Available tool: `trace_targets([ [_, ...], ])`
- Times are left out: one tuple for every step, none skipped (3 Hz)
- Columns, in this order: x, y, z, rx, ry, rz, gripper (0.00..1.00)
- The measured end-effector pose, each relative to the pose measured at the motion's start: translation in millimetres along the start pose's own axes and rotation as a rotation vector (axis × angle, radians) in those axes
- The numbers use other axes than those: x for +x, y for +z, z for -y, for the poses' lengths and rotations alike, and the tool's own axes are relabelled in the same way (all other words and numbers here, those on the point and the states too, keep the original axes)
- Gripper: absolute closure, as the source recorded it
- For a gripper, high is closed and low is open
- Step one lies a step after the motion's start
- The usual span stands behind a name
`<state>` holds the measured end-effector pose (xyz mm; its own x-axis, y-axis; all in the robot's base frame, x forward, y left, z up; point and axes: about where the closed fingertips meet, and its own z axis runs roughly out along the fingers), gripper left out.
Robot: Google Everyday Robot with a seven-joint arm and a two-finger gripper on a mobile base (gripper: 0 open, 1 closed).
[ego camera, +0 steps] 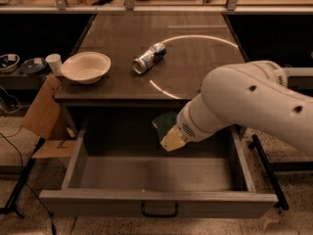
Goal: Place sponge into top drawer
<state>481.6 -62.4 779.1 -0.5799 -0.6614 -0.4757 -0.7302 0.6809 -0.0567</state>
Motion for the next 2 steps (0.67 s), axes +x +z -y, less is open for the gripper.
trace_targets([
  [4, 23, 2, 0.072, -0.038, -0.051, 1.00],
  [5, 45, 7, 0.109, -0.049, -0.055, 1.00],
])
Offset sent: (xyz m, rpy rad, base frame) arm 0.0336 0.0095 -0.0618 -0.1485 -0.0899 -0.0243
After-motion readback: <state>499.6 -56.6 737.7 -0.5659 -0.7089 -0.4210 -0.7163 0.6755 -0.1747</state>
